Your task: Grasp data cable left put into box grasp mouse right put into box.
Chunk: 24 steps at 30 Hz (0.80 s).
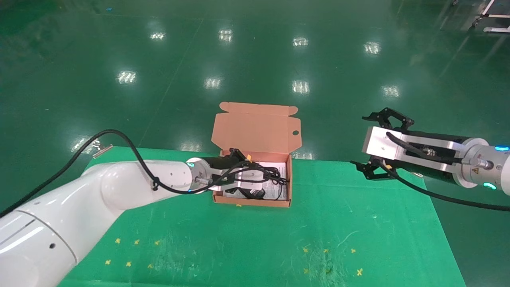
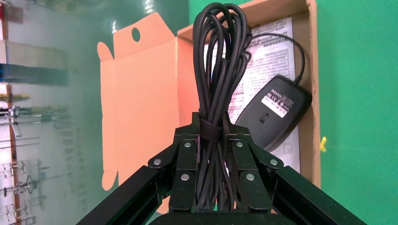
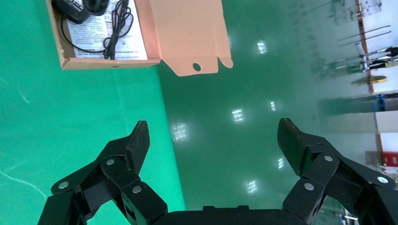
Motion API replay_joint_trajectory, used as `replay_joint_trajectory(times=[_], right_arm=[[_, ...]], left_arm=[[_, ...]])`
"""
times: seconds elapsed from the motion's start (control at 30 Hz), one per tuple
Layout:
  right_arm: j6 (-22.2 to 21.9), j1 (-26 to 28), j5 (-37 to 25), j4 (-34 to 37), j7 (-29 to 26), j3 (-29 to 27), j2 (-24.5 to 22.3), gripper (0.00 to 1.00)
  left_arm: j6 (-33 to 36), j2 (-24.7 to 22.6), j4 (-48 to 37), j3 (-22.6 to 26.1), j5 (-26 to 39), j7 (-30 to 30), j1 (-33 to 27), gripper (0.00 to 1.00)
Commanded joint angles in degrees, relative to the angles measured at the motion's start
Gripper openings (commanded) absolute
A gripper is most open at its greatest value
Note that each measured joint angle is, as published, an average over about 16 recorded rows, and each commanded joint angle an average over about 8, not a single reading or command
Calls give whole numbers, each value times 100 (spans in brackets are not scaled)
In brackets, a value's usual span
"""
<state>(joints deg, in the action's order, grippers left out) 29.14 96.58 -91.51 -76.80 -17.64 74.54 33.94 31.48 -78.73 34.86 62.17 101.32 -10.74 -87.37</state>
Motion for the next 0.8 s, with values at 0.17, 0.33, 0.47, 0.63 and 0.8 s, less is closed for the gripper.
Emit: replay_joint_trajectory(times=[0.17,0.33,0.47,0.63,0.8], right_arm=[[19,38,-150,-135,-181,24,-96,100],[21,44,-164,-142,-186,29,-100,100],[22,41,-152,-124,-184,28,-85,100],[23,38,-135,-79,-175,24,-60,100],[-31,118,-97,20,-74,-36,35,100]], left_arm=[[-214,-7,34,343,-283,5,-15,62],[-254,-8,43,386,-322,4,-20,100],[-227,-5,43,353,-290,6,-20,100],[-194,35,74,319,-269,11,-19,100],[-310,176,212,272,-286,68,-125,100]])
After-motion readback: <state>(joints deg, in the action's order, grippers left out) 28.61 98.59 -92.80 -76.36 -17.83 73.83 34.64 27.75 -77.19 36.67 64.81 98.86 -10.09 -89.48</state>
